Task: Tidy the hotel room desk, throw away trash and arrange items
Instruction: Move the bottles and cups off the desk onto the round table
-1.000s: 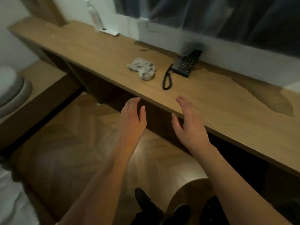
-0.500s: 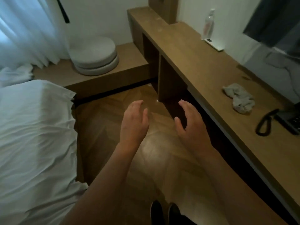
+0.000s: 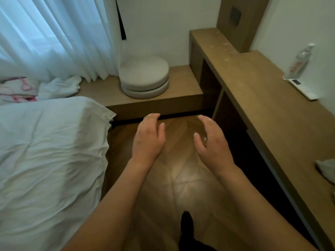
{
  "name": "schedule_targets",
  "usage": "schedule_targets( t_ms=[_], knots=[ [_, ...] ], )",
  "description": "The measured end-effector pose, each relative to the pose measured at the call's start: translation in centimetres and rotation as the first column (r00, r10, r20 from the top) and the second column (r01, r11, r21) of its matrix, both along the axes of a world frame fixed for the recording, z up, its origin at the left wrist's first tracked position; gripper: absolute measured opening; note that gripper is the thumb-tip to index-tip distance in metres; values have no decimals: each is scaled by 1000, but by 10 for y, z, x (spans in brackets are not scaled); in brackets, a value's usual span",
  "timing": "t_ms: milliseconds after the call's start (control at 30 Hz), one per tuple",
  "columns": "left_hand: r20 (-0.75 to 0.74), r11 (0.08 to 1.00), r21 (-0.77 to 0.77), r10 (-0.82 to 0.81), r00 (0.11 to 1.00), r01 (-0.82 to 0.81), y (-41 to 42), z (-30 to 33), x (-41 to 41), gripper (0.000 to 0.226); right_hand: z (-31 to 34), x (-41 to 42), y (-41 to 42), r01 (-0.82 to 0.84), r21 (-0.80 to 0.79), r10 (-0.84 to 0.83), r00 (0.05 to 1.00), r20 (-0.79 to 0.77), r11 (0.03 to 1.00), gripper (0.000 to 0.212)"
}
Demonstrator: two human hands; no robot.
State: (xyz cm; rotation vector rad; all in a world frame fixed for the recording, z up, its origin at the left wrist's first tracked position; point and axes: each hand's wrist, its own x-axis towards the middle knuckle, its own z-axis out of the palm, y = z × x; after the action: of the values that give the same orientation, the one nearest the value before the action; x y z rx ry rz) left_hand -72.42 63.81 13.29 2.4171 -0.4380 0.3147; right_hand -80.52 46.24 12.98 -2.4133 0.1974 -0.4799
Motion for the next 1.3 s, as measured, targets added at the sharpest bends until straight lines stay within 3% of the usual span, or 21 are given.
schedule_targets(
  t_ms=[400,800,1300],
  knots=[
    [10,995,33,98,995,-99,-1,13,209,36,15,225,-11,-101,22,101,995,19,995,53],
    [9,998,21,52,999,-52,10,20,481,34,22,486,-1,-40,-16,40,999,-9,999,53],
    [-73,999,22,40,996,-39,-70,1,749,35,5,756,-83,-38,43,42,996,-82,998,52]
  ],
)
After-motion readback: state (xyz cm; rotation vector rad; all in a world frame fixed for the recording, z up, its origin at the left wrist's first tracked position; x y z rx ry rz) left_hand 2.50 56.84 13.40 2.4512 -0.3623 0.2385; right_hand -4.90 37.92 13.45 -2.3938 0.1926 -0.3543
